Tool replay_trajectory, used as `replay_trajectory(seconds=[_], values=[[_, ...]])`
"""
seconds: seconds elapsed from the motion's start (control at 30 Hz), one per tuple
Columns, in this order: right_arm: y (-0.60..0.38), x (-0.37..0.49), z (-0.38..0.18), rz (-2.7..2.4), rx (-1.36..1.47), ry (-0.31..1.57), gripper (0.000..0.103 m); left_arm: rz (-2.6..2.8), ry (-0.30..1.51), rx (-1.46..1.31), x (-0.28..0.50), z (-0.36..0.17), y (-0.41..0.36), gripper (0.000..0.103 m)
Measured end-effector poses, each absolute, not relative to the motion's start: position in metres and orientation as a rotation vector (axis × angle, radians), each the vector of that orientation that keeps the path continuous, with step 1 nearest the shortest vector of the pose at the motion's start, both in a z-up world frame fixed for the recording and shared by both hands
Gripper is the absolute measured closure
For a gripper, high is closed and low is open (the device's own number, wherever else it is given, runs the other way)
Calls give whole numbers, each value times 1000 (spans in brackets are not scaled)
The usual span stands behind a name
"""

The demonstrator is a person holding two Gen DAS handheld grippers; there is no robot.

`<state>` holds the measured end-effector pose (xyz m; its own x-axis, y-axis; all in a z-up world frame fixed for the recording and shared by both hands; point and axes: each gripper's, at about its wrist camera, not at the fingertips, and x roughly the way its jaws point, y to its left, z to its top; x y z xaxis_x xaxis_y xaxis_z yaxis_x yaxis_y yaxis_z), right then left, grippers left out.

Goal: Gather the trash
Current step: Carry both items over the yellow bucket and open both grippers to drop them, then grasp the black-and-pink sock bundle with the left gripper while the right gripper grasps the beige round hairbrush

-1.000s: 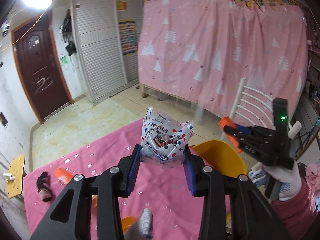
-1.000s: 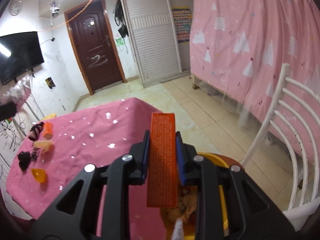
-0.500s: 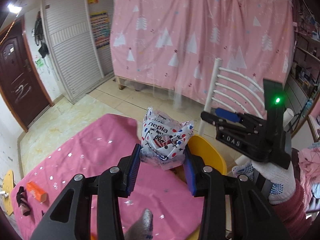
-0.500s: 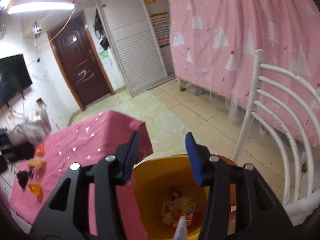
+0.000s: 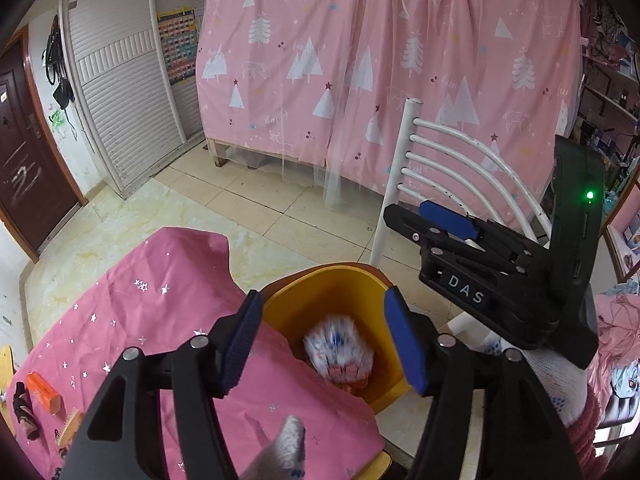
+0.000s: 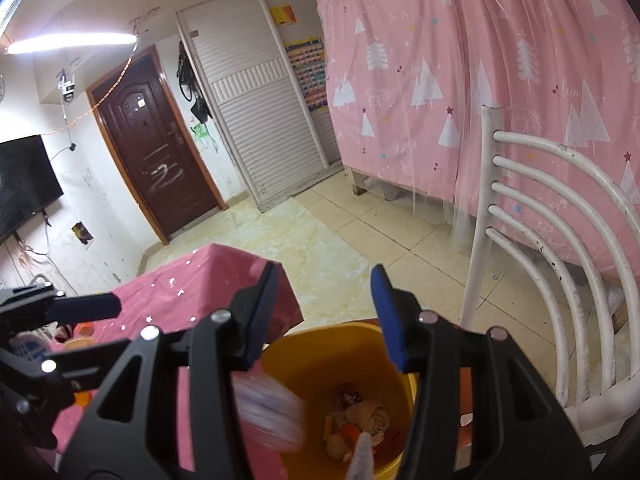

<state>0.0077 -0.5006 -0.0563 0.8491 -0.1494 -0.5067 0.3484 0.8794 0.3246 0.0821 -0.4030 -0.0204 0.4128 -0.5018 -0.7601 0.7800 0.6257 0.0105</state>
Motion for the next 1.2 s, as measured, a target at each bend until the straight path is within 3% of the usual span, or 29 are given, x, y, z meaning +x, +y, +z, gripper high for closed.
replay_trajectory(seconds=[0.3, 0.43, 0.97, 1.2], values=[[-479, 16, -54, -199, 410, 495, 57, -781, 809, 331, 95, -8, -365, 46], [-457, 30, -49, -155, 377, 510, 49, -746, 792, 294, 105, 6, -335, 45], [-360, 89, -17, 0, 291, 525, 49, -594, 746, 223, 155, 37, -209, 41], [-313, 108, -17, 131, 242, 558, 49, -455, 762, 211, 186, 27, -142, 40]])
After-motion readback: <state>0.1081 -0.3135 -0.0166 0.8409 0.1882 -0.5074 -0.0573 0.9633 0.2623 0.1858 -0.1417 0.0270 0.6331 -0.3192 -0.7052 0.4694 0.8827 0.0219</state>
